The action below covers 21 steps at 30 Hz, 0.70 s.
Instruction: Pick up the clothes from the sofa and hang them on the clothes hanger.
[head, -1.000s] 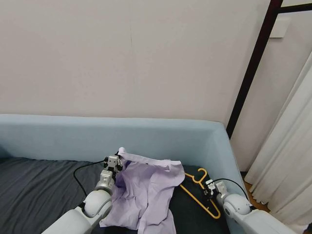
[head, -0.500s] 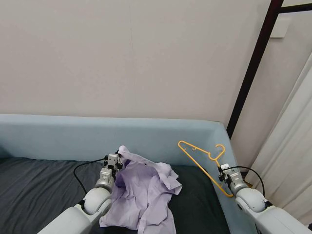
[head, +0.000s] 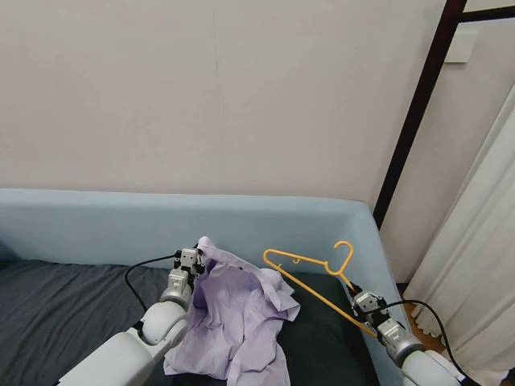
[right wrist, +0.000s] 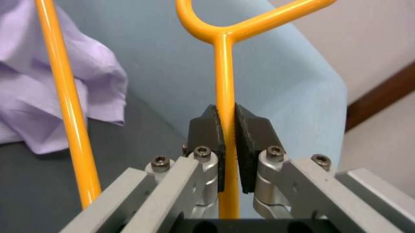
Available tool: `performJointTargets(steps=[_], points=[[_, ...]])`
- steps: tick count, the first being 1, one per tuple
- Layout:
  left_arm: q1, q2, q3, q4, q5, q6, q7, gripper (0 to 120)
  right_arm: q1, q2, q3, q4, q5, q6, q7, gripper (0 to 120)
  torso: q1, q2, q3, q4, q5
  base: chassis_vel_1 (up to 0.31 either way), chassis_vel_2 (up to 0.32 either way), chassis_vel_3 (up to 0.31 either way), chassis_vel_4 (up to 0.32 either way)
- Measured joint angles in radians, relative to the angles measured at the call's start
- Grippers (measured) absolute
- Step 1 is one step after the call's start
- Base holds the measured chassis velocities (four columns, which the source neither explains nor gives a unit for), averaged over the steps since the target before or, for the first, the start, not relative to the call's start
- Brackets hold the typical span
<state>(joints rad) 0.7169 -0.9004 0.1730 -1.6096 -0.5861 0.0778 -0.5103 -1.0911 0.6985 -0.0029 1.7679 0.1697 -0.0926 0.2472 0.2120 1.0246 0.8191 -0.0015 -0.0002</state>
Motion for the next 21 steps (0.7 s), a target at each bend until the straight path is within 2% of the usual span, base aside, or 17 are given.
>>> performJointTargets(steps=[8, 14, 21], points=[[-0.038, 0.034, 0.043, -0.024, -0.006, 0.006, 0.016, 0, -0.017, 0.022, -0.051, 0.008, -0.093, 0.009, -0.004, 4, 0.000, 0.000, 0.000, 0.0000, 0.0002, 0.000, 0.000, 0.000, 0.000], [-0.045, 0.035, 0.075, -0.041, -0.008, 0.022, 0.014, 0, 0.006, 0.032, -0.102, 0.005, -0.100, -0.001, -0.004, 4, 0.000, 0.000, 0.000, -0.0001, 0.0000, 0.000, 0.000, 0.000, 0.000], [-0.035, 0.034, 0.101, -0.057, -0.001, 0.032, 0.009, 0, 0.106, 0.056, -0.230, -0.002, -0.085, -0.026, 0.021, 4, 0.000, 0.000, 0.000, 0.0001, 0.0000, 0.000, 0.000, 0.000, 0.000]])
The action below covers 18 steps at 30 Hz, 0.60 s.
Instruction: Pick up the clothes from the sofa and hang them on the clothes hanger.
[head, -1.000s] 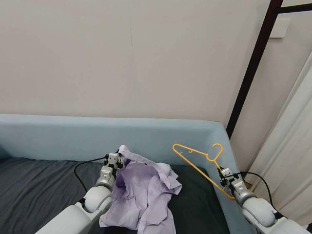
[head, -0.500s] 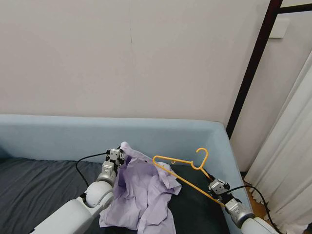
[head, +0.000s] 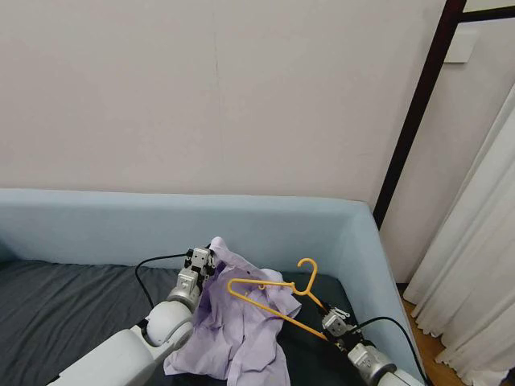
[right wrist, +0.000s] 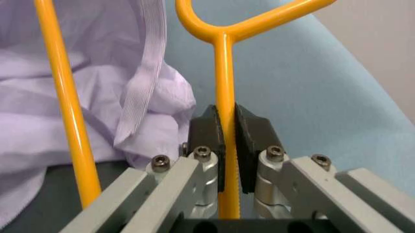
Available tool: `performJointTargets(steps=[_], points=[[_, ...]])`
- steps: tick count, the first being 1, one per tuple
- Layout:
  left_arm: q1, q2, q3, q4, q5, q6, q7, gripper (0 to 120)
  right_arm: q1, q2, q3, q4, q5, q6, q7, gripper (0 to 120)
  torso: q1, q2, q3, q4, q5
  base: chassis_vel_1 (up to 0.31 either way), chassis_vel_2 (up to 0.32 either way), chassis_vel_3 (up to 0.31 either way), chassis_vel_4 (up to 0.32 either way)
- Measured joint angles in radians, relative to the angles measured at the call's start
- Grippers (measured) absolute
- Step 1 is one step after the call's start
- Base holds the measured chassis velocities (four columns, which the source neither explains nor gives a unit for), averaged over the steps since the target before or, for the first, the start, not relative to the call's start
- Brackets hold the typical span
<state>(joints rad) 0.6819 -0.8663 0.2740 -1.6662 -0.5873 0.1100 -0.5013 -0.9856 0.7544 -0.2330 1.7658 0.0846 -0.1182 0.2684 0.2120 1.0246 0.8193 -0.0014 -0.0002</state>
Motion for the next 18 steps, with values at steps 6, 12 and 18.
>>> performJointTargets(steps=[6, 12, 18], points=[[0.004, 0.007, 0.007, -0.026, 0.002, 0.017, -0.010, 0, 0.089, 0.030, -0.074, -0.021, 0.033, -0.034, 0.019, 4, 0.000, 0.000, 0.000, 0.0000, 0.0000, 0.000, 0.000, 0.000, 0.000], [0.011, 0.019, 0.005, -0.043, 0.002, 0.027, -0.017, 0, 0.127, 0.053, -0.106, -0.042, 0.059, -0.050, 0.032, 4, 0.000, 0.000, 0.000, -0.0001, 0.0001, 0.000, 0.000, 0.000, 0.000], [0.037, 0.035, -0.016, -0.077, 0.002, 0.029, -0.018, 0, 0.162, 0.075, -0.133, -0.067, 0.079, -0.086, 0.064, 4, 0.000, 0.000, 0.000, -0.0002, 0.0000, 0.000, 0.000, 0.000, 0.000]])
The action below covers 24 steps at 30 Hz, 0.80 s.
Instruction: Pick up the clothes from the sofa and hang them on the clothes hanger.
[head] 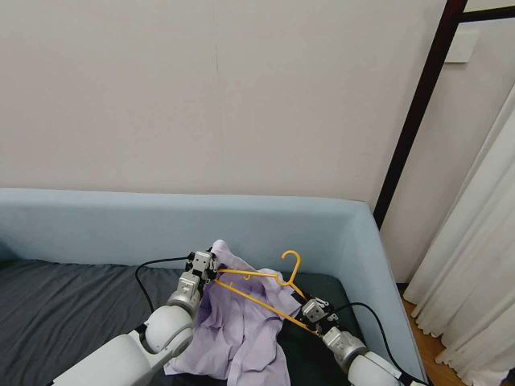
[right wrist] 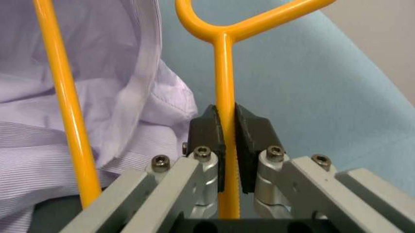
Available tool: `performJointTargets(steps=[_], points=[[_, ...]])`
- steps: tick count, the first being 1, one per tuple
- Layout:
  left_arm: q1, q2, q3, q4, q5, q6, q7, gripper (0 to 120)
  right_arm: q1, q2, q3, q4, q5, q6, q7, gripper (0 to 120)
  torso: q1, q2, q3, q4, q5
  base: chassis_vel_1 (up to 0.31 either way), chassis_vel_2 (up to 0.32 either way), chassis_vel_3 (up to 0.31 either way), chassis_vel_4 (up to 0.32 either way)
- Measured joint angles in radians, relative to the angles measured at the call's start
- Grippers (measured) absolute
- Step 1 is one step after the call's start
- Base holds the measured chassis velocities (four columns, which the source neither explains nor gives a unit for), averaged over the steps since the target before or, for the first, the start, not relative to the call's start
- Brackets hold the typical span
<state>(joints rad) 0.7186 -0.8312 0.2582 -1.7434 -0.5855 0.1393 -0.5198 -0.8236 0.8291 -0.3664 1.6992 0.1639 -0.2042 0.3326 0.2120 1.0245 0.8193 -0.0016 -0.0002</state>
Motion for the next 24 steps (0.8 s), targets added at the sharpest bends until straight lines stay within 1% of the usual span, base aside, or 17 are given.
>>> performJointTargets(steps=[5, 11, 12, 14, 16, 21, 24], points=[[0.035, 0.006, -0.016, -0.041, 0.018, 0.001, -0.004, 0, 0.042, 0.036, -0.012, -0.051, 0.012, -0.005, 0.054, 4, 0.000, 0.000, 0.000, 0.0002, 0.0000, 0.000, 0.000, 0.000, 0.000], [0.054, 0.002, -0.018, -0.067, 0.034, 0.005, -0.004, 0, 0.060, 0.043, -0.018, -0.058, 0.019, -0.004, 0.063, 4, 0.000, 0.000, 0.000, 0.0002, 0.0001, 0.000, 0.000, 0.000, 0.000], [0.055, -0.009, -0.012, -0.071, 0.044, 0.011, -0.004, 0, 0.068, 0.041, -0.028, -0.051, 0.017, -0.005, 0.065, 4, 0.000, 0.000, 0.000, 0.0001, 0.0001, 0.000, 0.000, 0.000, 0.000], [0.055, -0.009, -0.012, -0.071, 0.044, 0.011, -0.004, 0, 0.068, 0.041, -0.028, -0.051, 0.017, -0.005, 0.065, 4, 0.000, 0.000, 0.000, 0.0001, 0.0001, 0.000, 0.000, 0.000, 0.000], [0.044, -0.027, -0.004, -0.071, 0.048, 0.021, -0.005, 0, 0.076, 0.041, -0.039, -0.040, 0.013, -0.010, 0.068, 4, 0.000, 0.000, 0.000, 0.0001, 0.0000, 0.000, 0.000, 0.000, 0.000], [0.024, -0.042, 0.015, -0.076, 0.048, 0.033, -0.008, 0, 0.088, 0.043, -0.049, -0.038, 0.005, -0.013, 0.072, 4, 0.000, 0.000, 0.000, 0.0000, 0.0002, 0.000, 0.000, 0.000, 0.000], [0.001, -0.054, 0.043, -0.081, 0.048, 0.042, -0.010, 0, 0.099, 0.046, -0.056, -0.040, 0.000, -0.017, 0.074, 4, 0.000, 0.000, 0.000, 0.0000, 0.0001, 0.000, 0.000, 0.000, 0.000]])
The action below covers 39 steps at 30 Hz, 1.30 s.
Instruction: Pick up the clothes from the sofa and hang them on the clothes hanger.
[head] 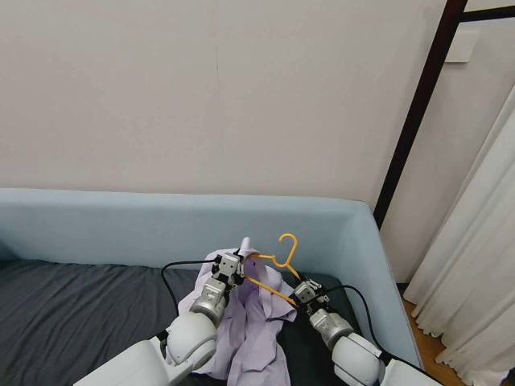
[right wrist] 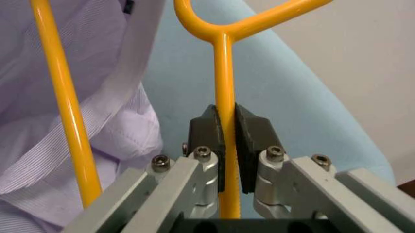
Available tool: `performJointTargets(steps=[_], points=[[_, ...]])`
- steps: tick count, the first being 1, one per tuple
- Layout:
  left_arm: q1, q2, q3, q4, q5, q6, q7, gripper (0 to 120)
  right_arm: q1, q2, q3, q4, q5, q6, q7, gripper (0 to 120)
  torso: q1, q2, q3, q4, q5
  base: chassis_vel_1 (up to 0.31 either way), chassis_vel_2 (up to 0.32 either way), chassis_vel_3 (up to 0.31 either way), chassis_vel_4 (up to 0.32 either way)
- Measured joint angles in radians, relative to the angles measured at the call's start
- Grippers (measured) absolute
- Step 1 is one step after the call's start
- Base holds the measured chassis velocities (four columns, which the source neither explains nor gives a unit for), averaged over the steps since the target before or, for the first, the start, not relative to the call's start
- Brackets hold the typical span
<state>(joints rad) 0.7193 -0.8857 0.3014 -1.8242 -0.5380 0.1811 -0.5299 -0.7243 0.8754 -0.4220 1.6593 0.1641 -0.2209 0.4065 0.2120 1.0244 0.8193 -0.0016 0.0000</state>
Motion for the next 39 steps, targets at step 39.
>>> performJointTargets(steps=[39], points=[[0.003, -0.038, 0.164, -0.090, 0.124, 0.010, 0.025, 16, 0.039, -0.005, 0.072, -0.021, -0.139, 0.089, -0.002, 4, 0.000, 0.000, 0.000, 0.0001, -0.0002, 0.000, 0.000, 0.000, 0.000]])
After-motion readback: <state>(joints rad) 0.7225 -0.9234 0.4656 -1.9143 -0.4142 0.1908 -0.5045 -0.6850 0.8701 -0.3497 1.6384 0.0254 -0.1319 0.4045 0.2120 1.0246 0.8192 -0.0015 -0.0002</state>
